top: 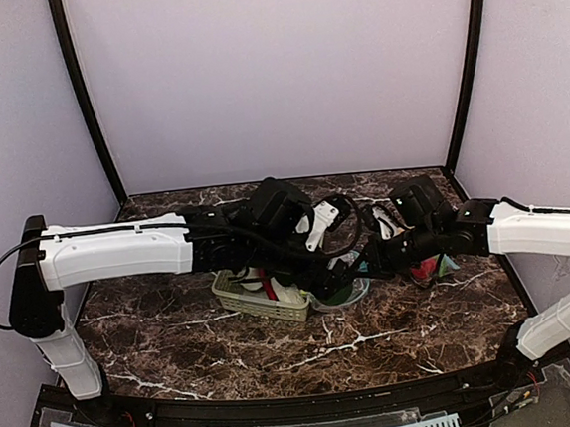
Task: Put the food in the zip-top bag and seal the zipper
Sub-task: Place the fake fruit in the zipper food storage bag, then adjust the zipper food storage bag at the center of the board.
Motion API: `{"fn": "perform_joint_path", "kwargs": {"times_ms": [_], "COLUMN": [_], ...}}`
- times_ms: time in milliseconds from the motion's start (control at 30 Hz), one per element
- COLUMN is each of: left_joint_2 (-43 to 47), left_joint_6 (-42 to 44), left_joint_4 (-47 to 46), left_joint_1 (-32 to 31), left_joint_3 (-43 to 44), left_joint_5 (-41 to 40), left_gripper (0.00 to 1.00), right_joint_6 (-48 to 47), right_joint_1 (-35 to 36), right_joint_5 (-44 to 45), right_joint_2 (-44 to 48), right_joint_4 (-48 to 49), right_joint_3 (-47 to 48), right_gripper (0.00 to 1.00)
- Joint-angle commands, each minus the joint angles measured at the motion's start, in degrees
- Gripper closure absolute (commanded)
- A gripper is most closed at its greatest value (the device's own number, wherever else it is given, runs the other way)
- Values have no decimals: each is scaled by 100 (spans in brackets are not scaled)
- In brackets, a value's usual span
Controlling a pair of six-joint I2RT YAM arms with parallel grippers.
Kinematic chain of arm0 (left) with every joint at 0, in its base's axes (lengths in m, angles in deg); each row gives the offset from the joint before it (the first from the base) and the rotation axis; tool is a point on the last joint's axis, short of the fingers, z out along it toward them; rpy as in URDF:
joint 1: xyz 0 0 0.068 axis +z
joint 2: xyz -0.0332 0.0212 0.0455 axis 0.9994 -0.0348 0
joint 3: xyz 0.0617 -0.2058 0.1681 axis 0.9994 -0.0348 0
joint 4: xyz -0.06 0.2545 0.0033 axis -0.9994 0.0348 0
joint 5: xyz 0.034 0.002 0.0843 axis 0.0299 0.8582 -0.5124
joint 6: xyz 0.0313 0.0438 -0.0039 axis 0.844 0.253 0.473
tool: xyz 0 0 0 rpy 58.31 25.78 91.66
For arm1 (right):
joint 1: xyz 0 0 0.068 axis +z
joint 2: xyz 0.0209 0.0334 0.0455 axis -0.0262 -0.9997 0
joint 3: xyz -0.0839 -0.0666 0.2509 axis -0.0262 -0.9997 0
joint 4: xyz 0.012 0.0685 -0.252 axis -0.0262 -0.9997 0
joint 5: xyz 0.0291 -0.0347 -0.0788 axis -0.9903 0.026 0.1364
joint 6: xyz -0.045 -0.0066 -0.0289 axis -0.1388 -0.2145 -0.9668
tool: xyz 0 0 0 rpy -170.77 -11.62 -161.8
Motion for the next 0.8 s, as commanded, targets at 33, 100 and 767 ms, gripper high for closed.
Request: {"fn": "perform_joint_path", "kwargs": {"times_ms": [33, 100, 767], "left_joint_2": [503, 640, 1353], "left_joint_6": [17, -16, -1061], "left_joint_4": [-189, -238, -865], "left_joint_1": [17, 13, 526], "left_joint_3": [-565, -744, -1776], "left_joint_5": [321, 238, 520], "left_gripper": [1, 1, 5], "right_joint_6": [43, 47, -261], "right_joint_1": [-43, -44, -43], "right_joint_5": [51, 40, 3], "right_joint_2": [124, 106, 212], "right_joint_4": [89, 88, -88], "right_joint_3": [-59, -60, 91], "right_gripper": [100, 100, 100]}}
